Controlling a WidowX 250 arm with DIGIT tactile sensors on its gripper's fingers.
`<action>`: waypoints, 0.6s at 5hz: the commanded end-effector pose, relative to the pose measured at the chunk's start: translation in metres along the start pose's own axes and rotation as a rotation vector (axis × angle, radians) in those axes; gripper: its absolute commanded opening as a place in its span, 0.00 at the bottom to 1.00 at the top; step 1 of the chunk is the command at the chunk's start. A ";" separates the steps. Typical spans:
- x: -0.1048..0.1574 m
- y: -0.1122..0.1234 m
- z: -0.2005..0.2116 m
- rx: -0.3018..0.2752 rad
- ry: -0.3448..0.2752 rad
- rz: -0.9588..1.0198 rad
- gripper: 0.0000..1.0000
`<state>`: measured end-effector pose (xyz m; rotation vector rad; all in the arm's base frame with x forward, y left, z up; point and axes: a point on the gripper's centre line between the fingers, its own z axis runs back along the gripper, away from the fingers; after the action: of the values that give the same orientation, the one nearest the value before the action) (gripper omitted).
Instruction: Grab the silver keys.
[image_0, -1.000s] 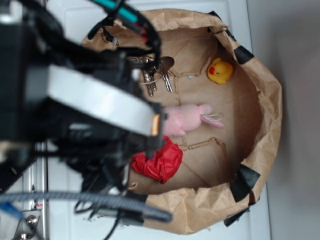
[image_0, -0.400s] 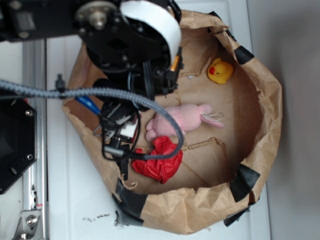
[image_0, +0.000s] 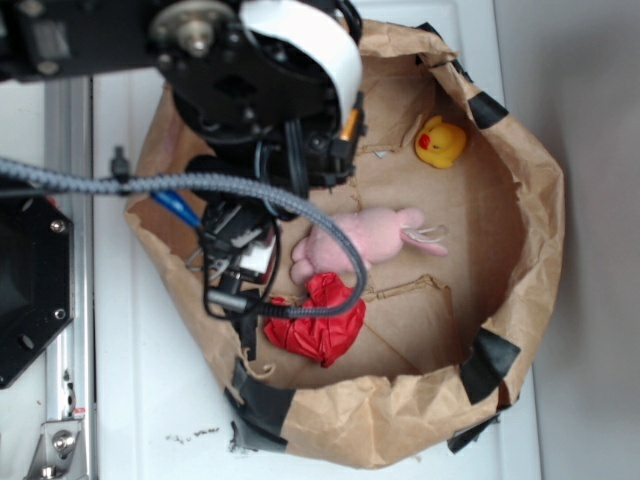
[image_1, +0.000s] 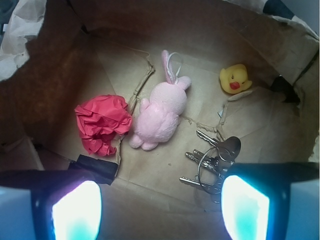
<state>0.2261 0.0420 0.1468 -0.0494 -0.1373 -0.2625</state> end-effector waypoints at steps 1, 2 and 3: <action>0.029 0.037 -0.058 0.068 0.010 0.015 1.00; 0.024 0.044 -0.063 0.047 -0.011 -0.023 1.00; 0.013 0.038 -0.061 0.050 -0.016 -0.084 1.00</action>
<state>0.2503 0.0676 0.0712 -0.0398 -0.1024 -0.3465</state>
